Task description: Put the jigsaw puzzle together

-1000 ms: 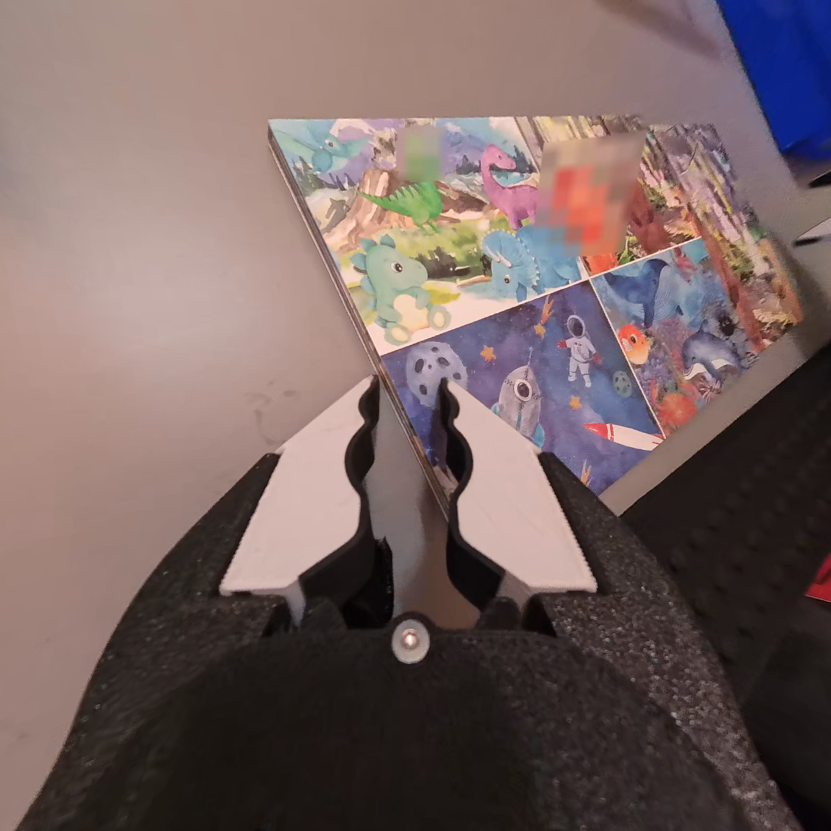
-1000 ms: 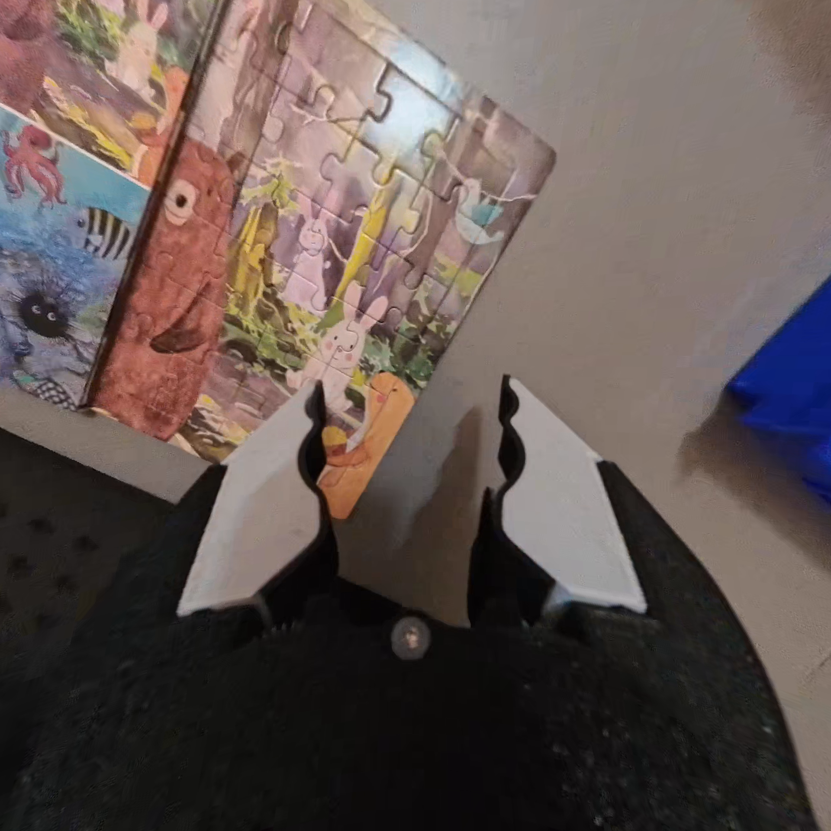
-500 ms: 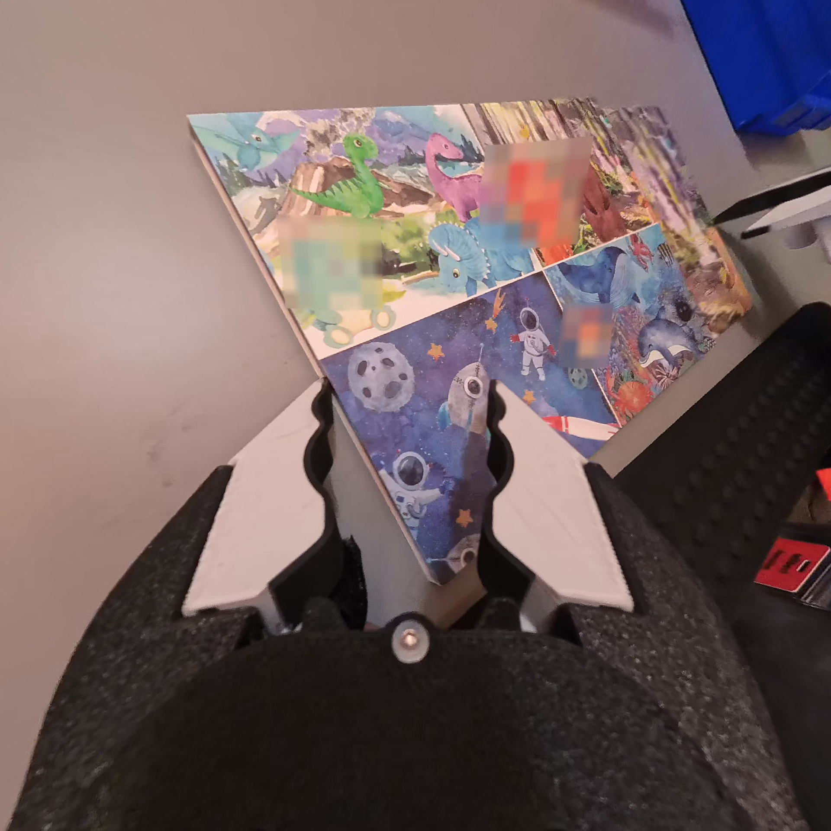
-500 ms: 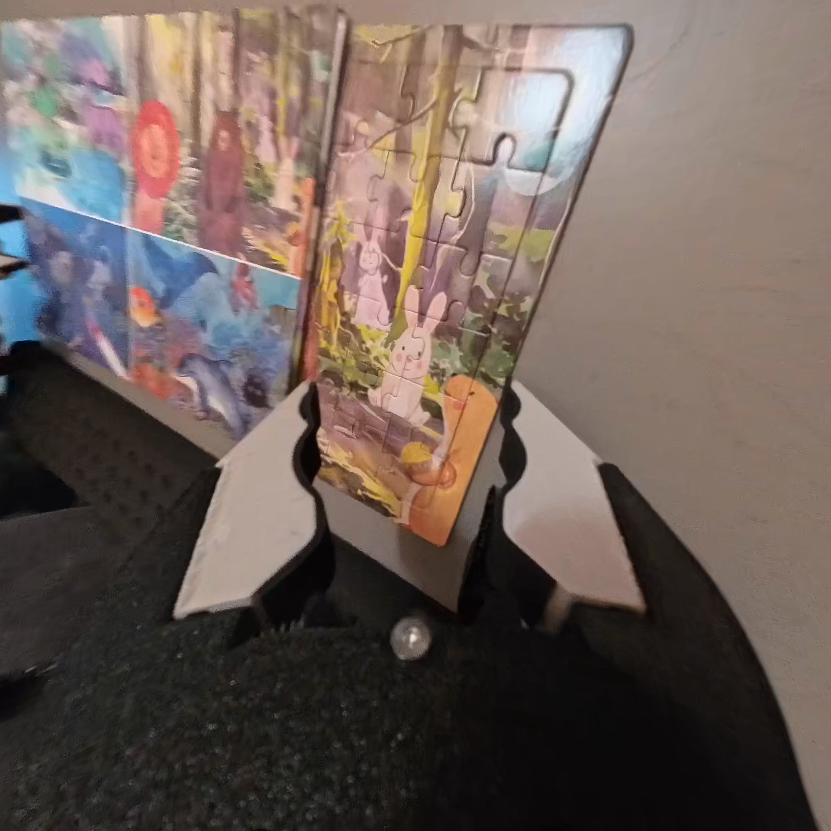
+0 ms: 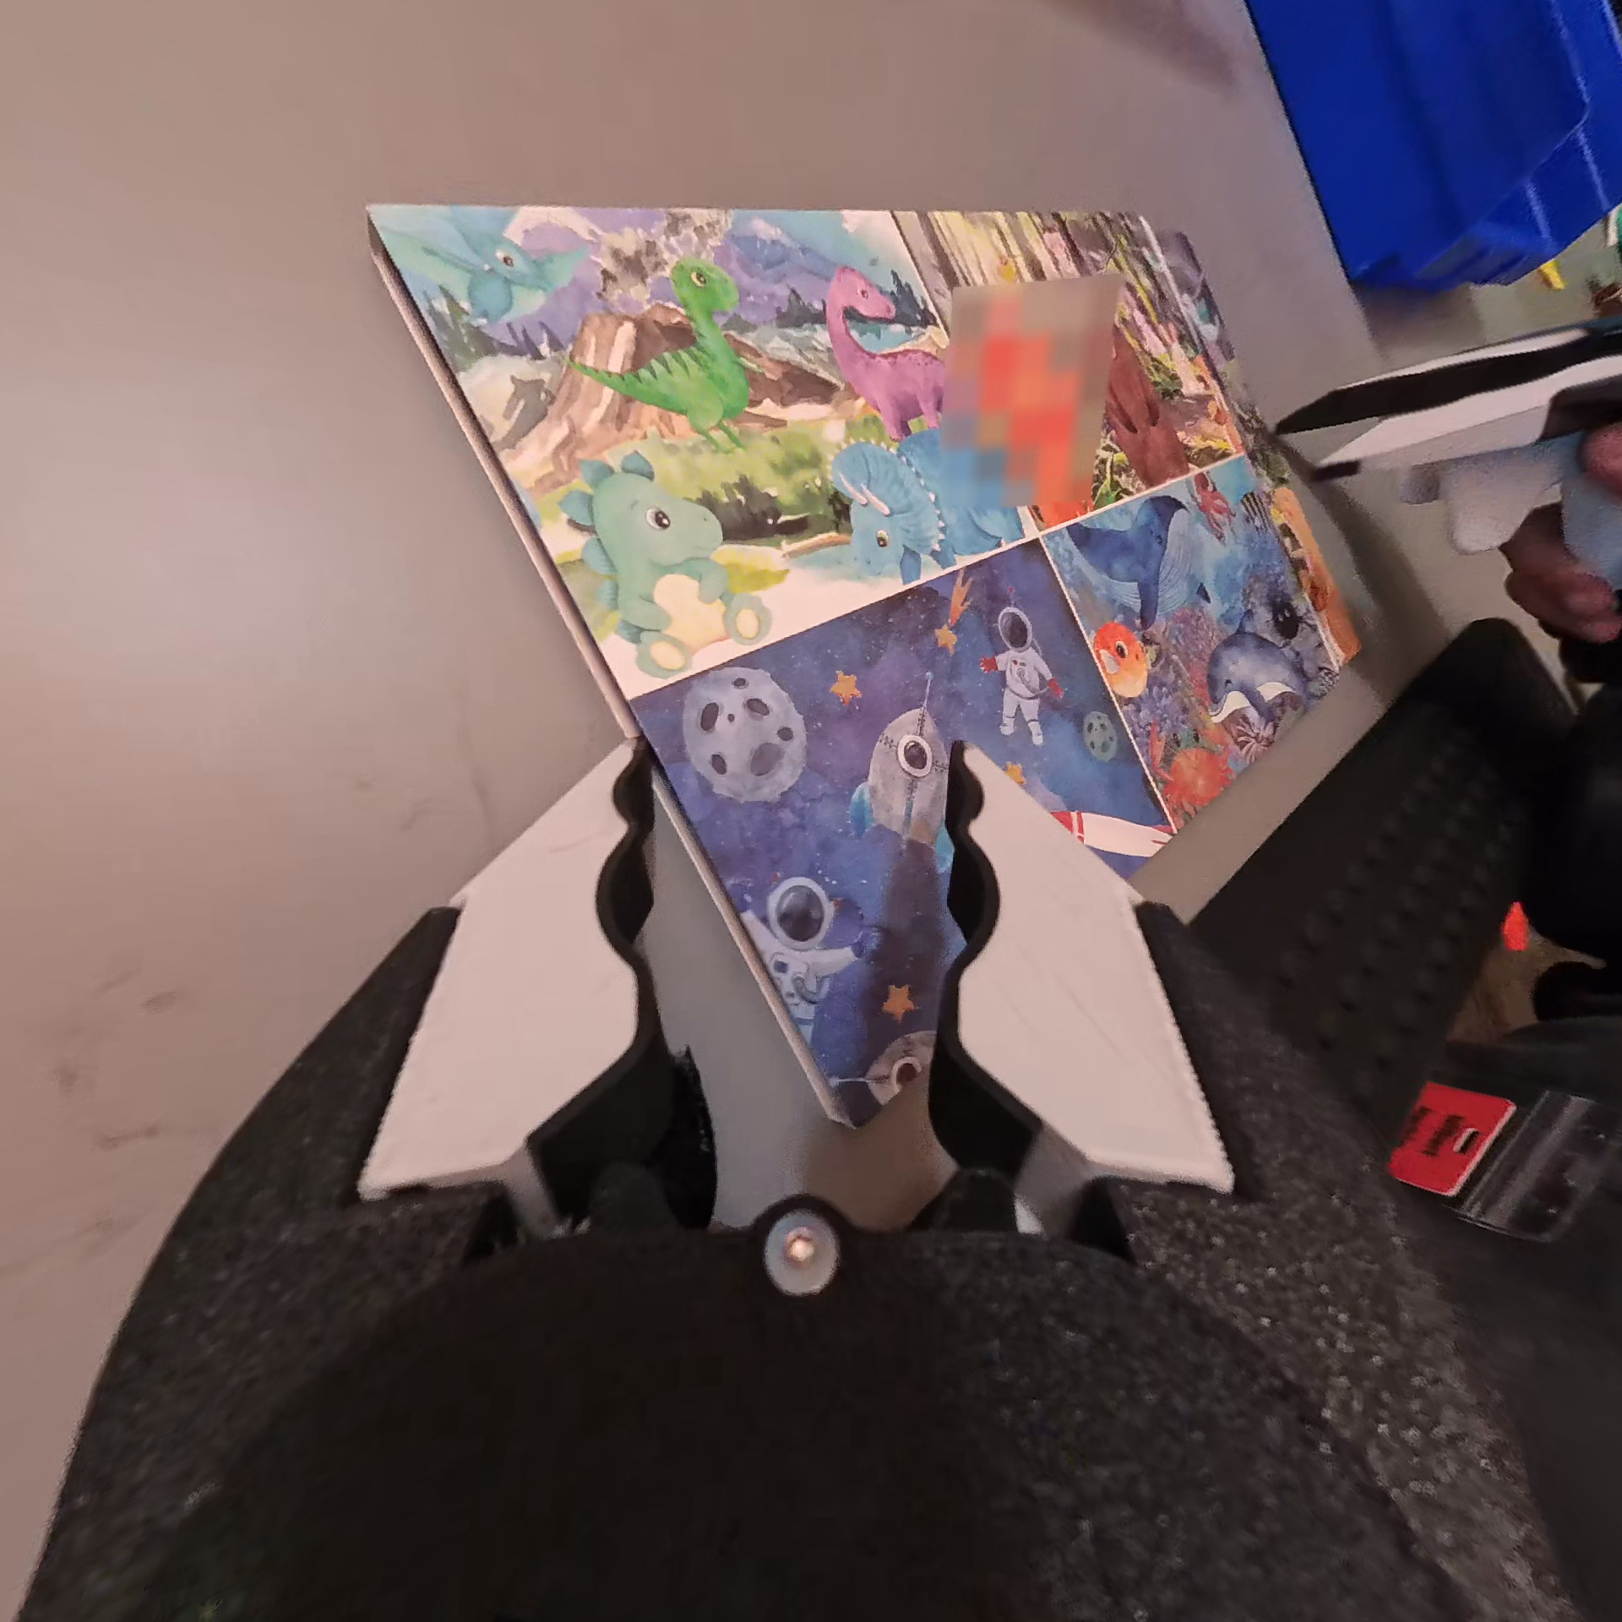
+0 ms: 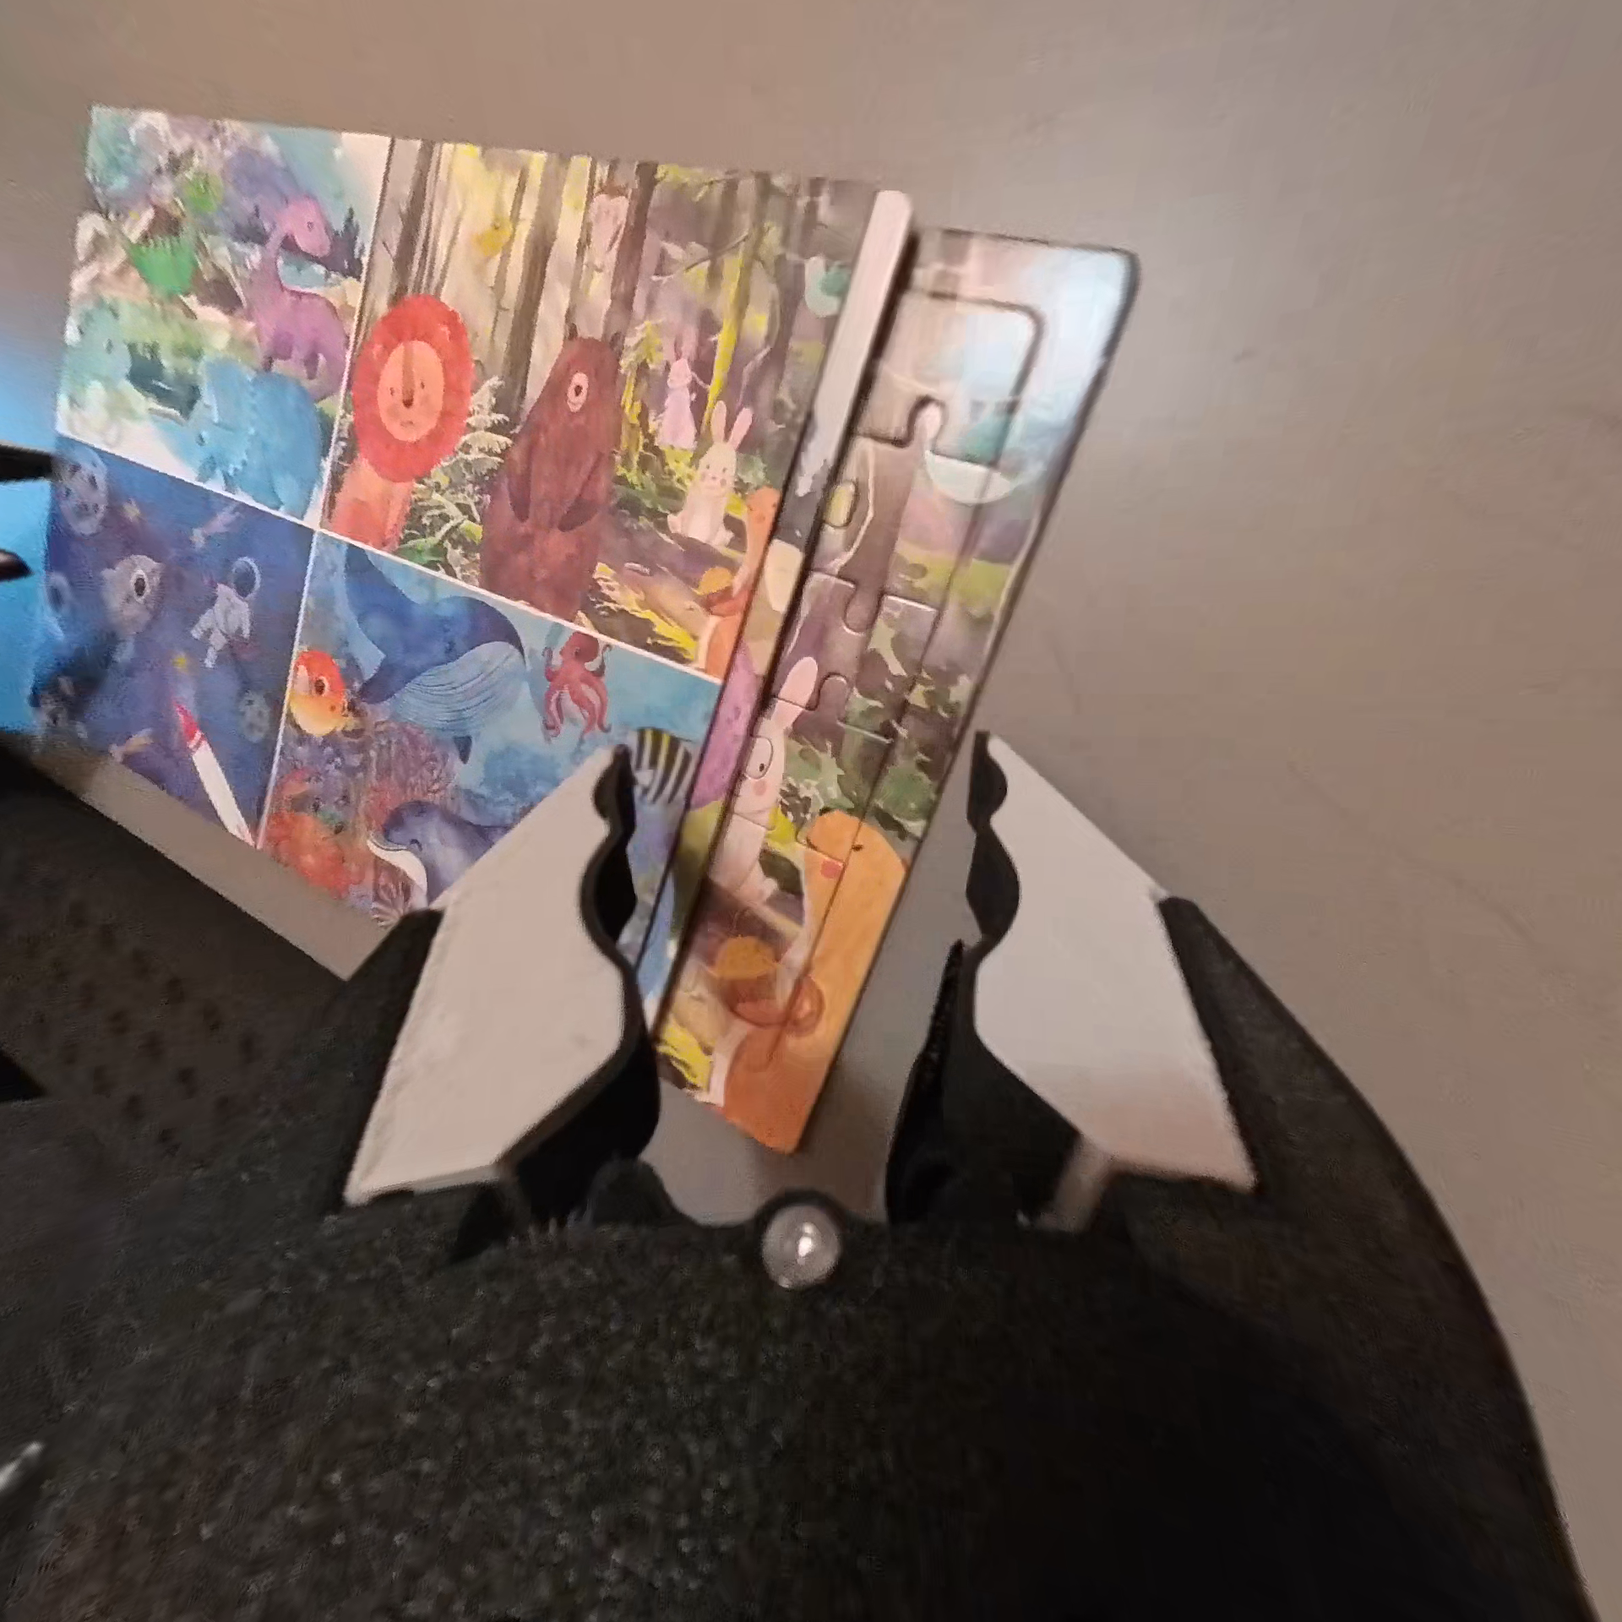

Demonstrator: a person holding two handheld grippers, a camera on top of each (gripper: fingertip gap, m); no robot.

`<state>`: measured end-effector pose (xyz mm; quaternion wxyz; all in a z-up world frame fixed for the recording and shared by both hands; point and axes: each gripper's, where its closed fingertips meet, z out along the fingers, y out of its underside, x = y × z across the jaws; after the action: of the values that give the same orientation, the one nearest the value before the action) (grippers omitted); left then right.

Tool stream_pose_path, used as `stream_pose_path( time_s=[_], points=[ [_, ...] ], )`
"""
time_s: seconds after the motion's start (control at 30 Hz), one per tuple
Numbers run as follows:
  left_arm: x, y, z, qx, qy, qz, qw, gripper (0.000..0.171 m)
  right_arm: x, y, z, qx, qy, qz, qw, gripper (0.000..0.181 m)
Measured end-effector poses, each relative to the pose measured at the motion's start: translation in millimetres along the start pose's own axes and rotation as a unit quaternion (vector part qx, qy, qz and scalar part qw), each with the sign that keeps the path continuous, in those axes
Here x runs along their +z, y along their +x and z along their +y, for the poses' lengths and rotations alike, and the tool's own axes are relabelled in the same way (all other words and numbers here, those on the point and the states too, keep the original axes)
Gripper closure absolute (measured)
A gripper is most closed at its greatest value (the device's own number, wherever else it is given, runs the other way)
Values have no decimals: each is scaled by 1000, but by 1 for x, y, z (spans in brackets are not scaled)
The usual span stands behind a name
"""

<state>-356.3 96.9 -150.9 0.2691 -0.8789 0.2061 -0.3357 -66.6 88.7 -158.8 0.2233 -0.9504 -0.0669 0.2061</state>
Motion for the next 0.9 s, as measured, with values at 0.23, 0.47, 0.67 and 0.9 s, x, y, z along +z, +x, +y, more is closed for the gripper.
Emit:
stream_pose_path(
  time_s=[0.23, 0.47, 0.67, 0.9],
  points=[
    [6, 8, 5, 55, -35, -24, 998, 88, 1, -2, -8, 35, 8, -36, 999, 104],
    [5, -9, 0, 58, -27, -55, 996, 88, -29, -14, -20, 174, 47, -284, 942, 115],
    [4, -7, -5, 32, -3, -18, 999, 89, -116, -49, -65, 231, 163, -573, 769, 146],
    [2, -7, -3, 21, -2, 6, 1000, 102, -31, -78, -39, 186, 19, -460, 868, 142]
  ],
)
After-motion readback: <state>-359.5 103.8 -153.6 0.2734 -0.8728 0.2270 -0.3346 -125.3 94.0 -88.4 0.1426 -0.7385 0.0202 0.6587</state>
